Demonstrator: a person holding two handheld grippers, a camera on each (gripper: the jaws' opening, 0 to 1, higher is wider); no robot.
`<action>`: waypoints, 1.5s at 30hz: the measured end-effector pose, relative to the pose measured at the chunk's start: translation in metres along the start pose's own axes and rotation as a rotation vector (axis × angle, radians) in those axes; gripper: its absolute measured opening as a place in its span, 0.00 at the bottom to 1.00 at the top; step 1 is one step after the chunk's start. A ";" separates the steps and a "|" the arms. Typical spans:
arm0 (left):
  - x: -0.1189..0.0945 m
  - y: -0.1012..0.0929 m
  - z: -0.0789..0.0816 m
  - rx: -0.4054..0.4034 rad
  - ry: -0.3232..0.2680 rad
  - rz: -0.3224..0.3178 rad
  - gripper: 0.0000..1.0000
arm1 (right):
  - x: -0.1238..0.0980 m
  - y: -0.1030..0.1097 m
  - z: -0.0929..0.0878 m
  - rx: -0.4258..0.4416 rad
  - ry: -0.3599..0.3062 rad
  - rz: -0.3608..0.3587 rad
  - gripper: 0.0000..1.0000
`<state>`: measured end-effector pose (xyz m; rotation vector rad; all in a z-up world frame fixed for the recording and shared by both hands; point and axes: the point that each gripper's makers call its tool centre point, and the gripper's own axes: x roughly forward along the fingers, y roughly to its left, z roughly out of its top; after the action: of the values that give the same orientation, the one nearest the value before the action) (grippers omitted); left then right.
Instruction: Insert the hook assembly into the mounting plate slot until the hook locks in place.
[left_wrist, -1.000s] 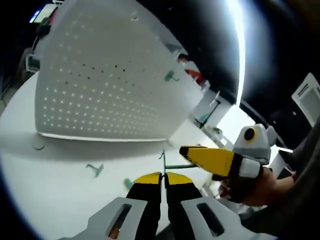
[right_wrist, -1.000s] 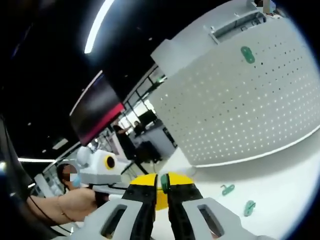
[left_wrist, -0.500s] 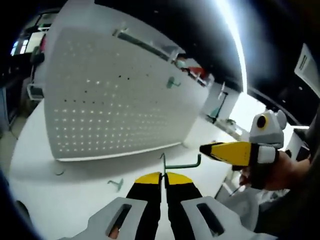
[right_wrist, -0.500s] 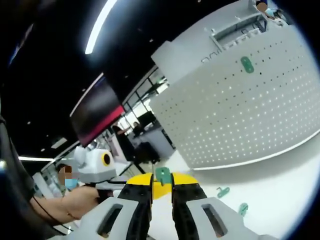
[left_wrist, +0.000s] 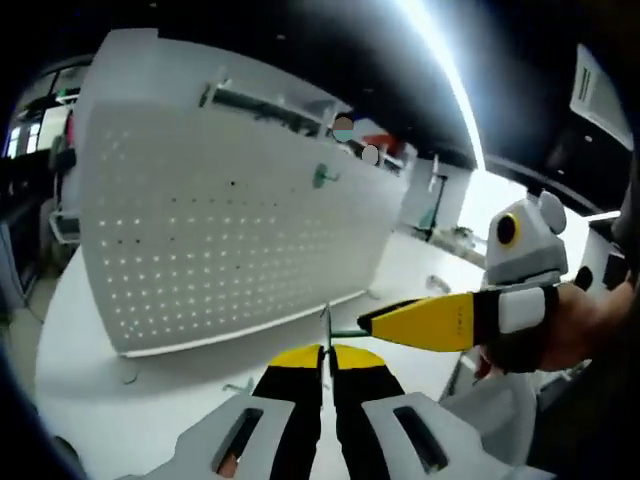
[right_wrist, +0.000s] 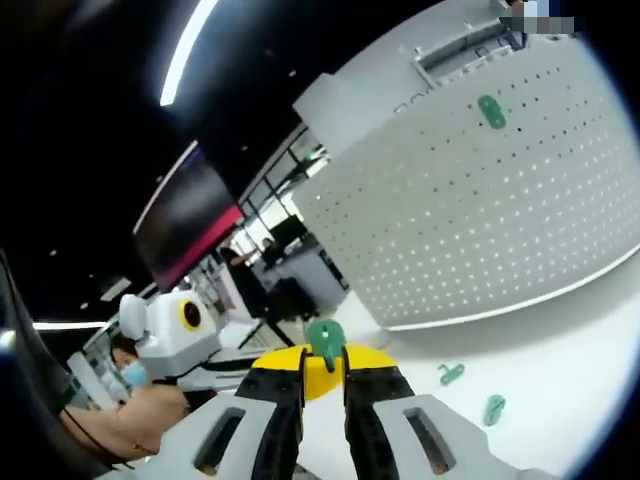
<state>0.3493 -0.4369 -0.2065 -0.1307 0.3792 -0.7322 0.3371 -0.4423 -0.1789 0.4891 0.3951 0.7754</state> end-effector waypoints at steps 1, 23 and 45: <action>0.000 0.000 0.000 0.000 -0.003 -0.001 0.02 | 0.000 0.000 0.000 0.002 0.000 -0.001 0.11; -0.001 -0.008 0.010 0.048 -0.035 -0.009 0.02 | 0.000 0.000 0.004 0.004 -0.034 -0.032 0.01; 0.005 -0.018 -0.002 -0.014 0.033 -0.051 0.32 | -0.001 0.000 0.008 -0.095 -0.035 -0.032 0.00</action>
<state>0.3409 -0.4536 -0.2055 -0.1423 0.4139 -0.7825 0.3409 -0.4453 -0.1722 0.4058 0.3312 0.7498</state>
